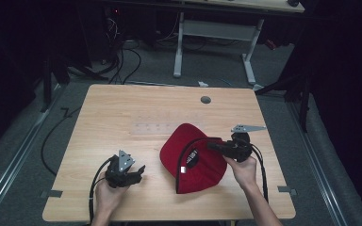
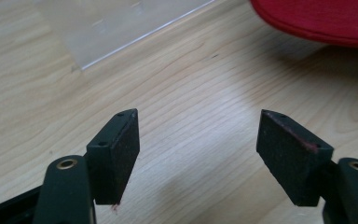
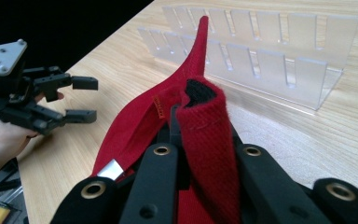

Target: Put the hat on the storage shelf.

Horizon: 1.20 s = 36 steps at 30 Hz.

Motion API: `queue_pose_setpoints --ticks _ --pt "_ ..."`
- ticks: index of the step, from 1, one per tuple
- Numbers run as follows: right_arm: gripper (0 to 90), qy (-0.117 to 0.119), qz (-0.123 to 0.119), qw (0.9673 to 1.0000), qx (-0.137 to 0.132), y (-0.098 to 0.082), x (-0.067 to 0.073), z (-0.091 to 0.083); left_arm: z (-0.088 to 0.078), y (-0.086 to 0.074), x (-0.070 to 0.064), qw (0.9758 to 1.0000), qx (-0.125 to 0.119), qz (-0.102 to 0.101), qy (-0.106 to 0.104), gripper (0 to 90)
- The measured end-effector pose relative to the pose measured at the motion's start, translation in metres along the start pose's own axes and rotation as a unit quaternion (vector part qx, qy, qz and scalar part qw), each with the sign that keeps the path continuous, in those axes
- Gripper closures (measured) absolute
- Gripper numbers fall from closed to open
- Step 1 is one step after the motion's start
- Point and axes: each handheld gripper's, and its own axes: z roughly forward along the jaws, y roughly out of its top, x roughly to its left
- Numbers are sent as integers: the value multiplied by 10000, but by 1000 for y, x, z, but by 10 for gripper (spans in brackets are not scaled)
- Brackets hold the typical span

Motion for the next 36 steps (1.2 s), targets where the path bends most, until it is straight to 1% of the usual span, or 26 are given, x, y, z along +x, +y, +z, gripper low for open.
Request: queue_pose_setpoints --ticks 1,2,3,4,5,6,9,13,14,16,17,19,20,22,29,36 --pt "837 0 0 10000 0 0 0 0 0 0 0 10000 0 0 0 301" --pt "837 -6 22 10000 -11 0 0 -1 -1 1 -4 10000 -11 22 -70 301" --pt "837 -27 41 10000 -26 1 0 -2 -1 2 -11 9998 -30 86 -198 297" --pt "837 -27 41 10000 -26 1 0 -2 -1 2 -11 9998 -30 86 -198 294" --pt "836 -42 69 10000 -37 1 -1 -3 -1 1 -19 9993 0 207 -323 294" --pt "836 -42 69 10000 -37 1 -1 -3 -1 1 -19 9993 0 207 -323 293" --pt "836 -60 115 9999 -45 2 -1 -4 1 -1 -29 9984 60 296 -471 294" --pt "836 -82 162 9998 -31 2 -1 -4 5 -4 -38 9974 130 345 -616 296" --pt "836 -82 162 9998 -31 2 -1 -4 5 -4 -38 9974 130 345 -616 295" --pt "836 -72 178 9998 -39 3 -2 -4 7 -4 -43 9967 132 417 -687 291" --pt "836 -72 178 9998 -39 3 -2 -4 7 -4 -43 9967 132 417 -687 291" --pt "836 -65 203 9998 -44 3 -1 -4 8 -4 -46 9962 167 478 -715 290" --pt "836 -44 234 9997 -46 4 -1 -4 10 -4 -50 9956 196 541 -742 284" --pt "836 -37 240 9997 -43 4 -1 -4 11 -4 -51 9954 186 543 -770 284" --pt "836 -29 139 9999 -27 10 4 -3 17 -5 -61 9938 210 714 -820 274" --pt "836 59 140 9999 -24 14 7 -2 18 -5 -63 9933 166 789 -825 267"
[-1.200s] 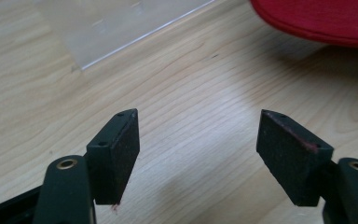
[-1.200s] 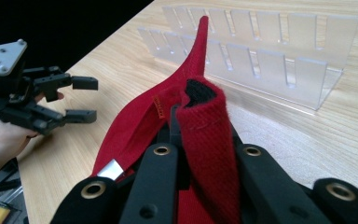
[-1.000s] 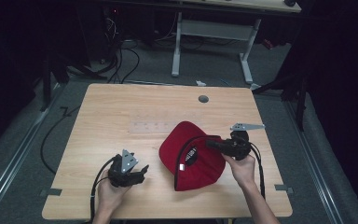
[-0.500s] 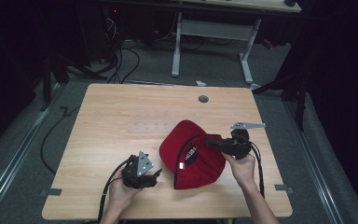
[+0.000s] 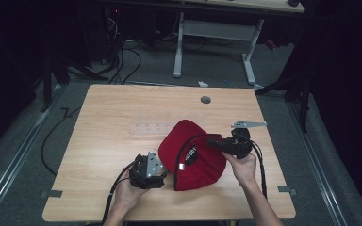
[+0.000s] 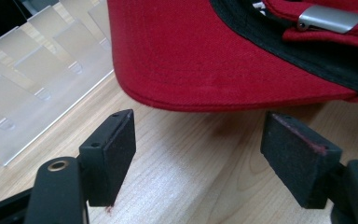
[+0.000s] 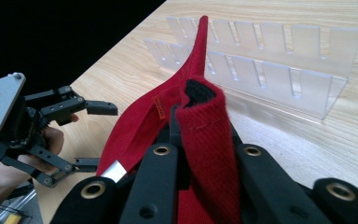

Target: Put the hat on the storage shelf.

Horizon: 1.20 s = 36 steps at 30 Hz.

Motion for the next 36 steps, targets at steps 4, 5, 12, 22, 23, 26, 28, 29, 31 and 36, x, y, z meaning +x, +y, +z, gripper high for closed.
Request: queue_pose_setpoints --ticks 4,5,12,22,23,26,28,29,31,36 --pt "836 34 47 10000 59 0 2 4 1 0 -3 10000 -8 76 6 264" --pt "836 34 47 10000 59 0 2 4 1 0 -3 10000 -8 76 6 263" --pt "835 25 91 9999 108 0 1 5 3 1 -5 9998 65 197 7 263" --pt "835 226 204 9995 5 5 2 3 7 -4 -13 9987 123 496 34 253" --pt "835 260 216 9994 16 5 2 3 7 -4 -13 9988 102 478 43 253" --pt "835 315 229 9992 62 8 4 5 7 -5 -13 9982 97 577 93 237" --pt "835 296 183 9994 94 9 6 7 8 -6 -13 9980 105 617 105 235" --pt "835 277 133 9995 109 10 7 8 8 -6 -13 9980 105 617 105 235" --pt "835 226 86 9996 168 10 10 9 6 -7 -12 9981 110 588 109 241" --pt "834 207 71 9994 250 11 9 8 1 -2 -8 9991 -91 421 53 298"
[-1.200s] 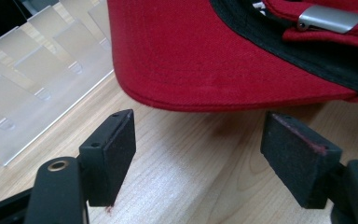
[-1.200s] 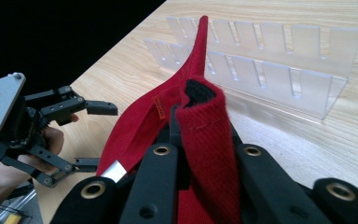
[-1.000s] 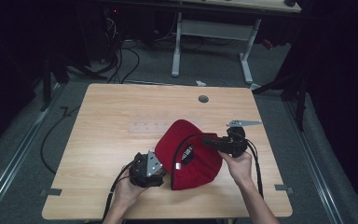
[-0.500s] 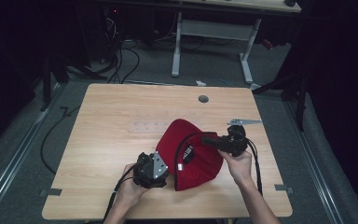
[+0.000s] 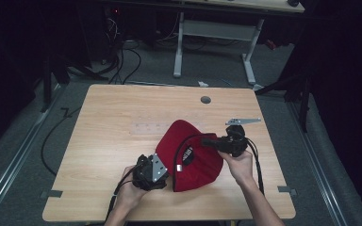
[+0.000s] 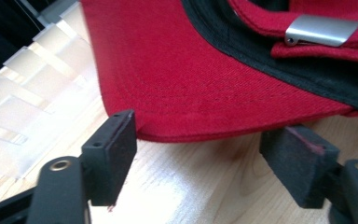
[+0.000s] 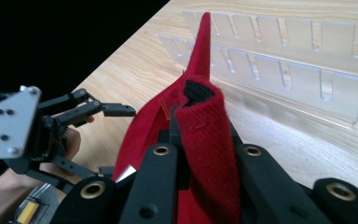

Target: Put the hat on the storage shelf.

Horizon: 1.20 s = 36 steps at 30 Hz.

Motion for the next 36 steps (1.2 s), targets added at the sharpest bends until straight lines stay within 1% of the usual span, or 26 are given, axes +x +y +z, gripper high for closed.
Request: queue_pose_setpoints --ticks 2,3,7,8,9,10,11,15,17,19,20,22,23,24,25,26,29,31,32,33,34,35,36 --pt "835 -3 8 10000 16 0 -1 0 -4 4 4 9999 -99 -116 -30 313" --pt "835 7 32 10000 56 -1 -3 -1 -7 6 7 9995 -208 -232 -42 333" --pt "835 90 102 9997 220 -3 -6 2 -9 8 9 9993 -257 -251 -55 349" --pt "835 107 128 9996 234 -3 -6 3 -8 7 9 9997 -204 -159 -39 349" --pt "835 160 146 9995 226 -2 -6 3 -8 5 9 9998 -183 -124 -24 349" --pt "835 191 155 9994 223 -2 -5 3 -7 5 8 9998 -183 -128 -11 348" --pt "835 195 126 9995 227 -1 -4 3 -7 4 8 9998 -159 -75 -2 347" --pt "834 194 106 9994 260 0 -2 4 -7 4 7 9998 -201 -37 14 345" --pt "834 211 136 9993 279 1 -2 3 -7 4 6 9997 -223 5 42 347" --pt "834 262 144 9992 261 2 -2 4 -6 3 4 9996 -218 141 112 350" --pt "834 262 164 9992 257 2 -2 4 -5 1 0 9992 -216 285 174 353" --pt "834 270 170 9992 219 2 -3 5 -5 0 -2 9989 -242 355 192 354" --pt "834 278 186 9992 206 2 -3 5 -5 0 -2 9989 -242 355 192 356" --pt "834 278 186 9992 206 2 -3 5 -5 -1 -3 9987 -261 386 227 356" --pt "834 226 148 9994 206 2 -2 6 -5 0 -3 9985 -277 423 230 359" --pt "834 226 148 9994 206 2 -2 6 -5 0 -3 9985 -277 423 230 361" --pt "834 141 110 9995 251 2 -2 9 -7 1 -5 9983 -311 455 195 364" --pt "835 109 116 9994 294 1 -3 12 -10 4 -7 9982 -388 447 79 392" --pt "835 109 116 9994 294 1 -3 12 -11 6 -9 9980 -428 460 27 392" --pt "835 252 154 9989 360 1 -4 16 -11 11 -12 9978 -467 462 -10 419" --pt "835 252 154 9989 360 1 -4 16 -11 11 -12 9978 -467 462 -10 415" --pt "835 272 126 9988 384 0 -3 18 -11 13 -13 9979 -451 466 -59 415" --pt "834 218 73 9990 380 0 -1 20 -11 13 -14 9978 -456 477 -69 420"
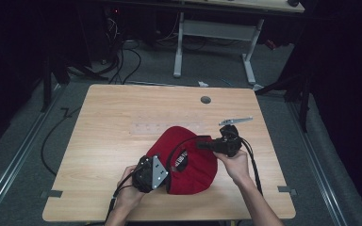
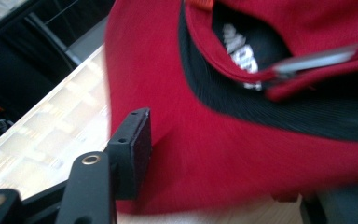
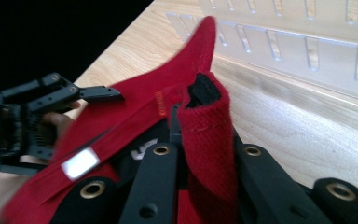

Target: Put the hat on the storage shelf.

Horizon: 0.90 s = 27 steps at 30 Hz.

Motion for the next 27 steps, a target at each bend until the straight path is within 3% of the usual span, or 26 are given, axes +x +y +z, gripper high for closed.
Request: queue_pose_setpoints --ticks 4,7,12,16,20,23,25,27 --pt "833 -51 10 10000 3 -1 0 0 -2 -1 4 10000 34 10 19 505" --pt "827 -60 -15 10000 55 -3 0 0 -4 1 9 9999 46 -106 -4 527" --pt "816 -17 -25 10000 67 -7 -2 0 -5 1 10 9999 87 -86 -39 587" --pt "810 7 -65 9999 85 -7 -1 -2 -9 4 12 9995 142 -242 -167 614" --pt "801 -24 -109 9999 84 -7 -2 -3 -11 9 12 9989 260 -228 -308 663" --pt "786 -129 -100 9999 39 -7 -3 -4 -13 13 11 9978 352 -270 -482 766" --pt "783 -165 -81 9998 13 -7 -5 -4 -14 14 10 9974 398 -261 -549 794" --pt "777 -164 -68 9998 4 -7 -6 -4 -15 14 6 9972 448 -114 -588 812"
